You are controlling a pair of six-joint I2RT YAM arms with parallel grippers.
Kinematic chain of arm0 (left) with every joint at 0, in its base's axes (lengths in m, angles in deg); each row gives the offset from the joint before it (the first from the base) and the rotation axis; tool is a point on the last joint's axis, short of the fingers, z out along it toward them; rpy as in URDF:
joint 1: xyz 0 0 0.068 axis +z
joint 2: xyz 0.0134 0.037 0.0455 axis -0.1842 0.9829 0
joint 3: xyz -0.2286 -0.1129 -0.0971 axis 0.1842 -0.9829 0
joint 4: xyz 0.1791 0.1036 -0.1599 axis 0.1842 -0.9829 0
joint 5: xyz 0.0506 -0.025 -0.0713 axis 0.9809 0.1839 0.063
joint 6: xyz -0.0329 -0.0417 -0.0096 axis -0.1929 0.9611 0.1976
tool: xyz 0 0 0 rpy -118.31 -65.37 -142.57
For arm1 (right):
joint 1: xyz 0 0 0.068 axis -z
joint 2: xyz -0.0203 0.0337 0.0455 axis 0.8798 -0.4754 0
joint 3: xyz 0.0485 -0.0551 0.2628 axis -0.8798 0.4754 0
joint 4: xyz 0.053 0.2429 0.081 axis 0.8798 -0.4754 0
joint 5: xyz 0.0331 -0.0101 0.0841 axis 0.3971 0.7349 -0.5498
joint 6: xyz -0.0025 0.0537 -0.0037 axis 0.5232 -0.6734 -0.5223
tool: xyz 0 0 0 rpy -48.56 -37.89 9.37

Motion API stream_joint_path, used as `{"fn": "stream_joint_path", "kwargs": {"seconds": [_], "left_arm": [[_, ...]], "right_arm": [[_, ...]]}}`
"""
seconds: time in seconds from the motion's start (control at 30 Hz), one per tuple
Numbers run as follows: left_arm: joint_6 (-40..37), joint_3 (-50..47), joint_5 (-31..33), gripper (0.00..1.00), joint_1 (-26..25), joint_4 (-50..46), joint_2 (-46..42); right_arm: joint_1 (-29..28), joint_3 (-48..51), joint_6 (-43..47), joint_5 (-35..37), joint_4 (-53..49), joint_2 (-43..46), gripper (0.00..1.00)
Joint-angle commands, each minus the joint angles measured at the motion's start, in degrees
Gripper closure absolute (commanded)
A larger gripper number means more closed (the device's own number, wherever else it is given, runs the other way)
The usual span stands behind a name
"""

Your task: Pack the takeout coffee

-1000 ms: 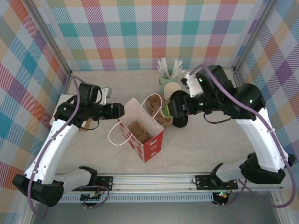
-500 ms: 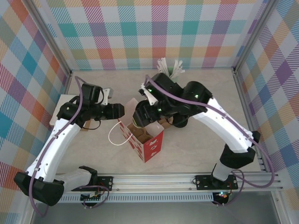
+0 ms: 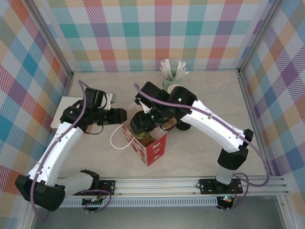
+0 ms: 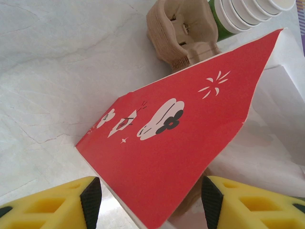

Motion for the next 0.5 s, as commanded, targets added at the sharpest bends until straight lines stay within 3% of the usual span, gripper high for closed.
{"fn": "stream_joint_path", "kwargs": {"seconds": [0.0, 0.47], "left_arm": [[0.34, -1.12, -0.93, 0.42, 0.60, 1.12, -1.33], [-1.03, -2.20, 0.39, 0.43, 0.59, 1.15, -2.18]], "right_arm": [[-0.32, 2.17, -1.89, -2.10, 2.29, 0.42, 0.19], [1.14, 5.71, -3.10, 0.69, -0.01, 0.60, 0.18]]}}
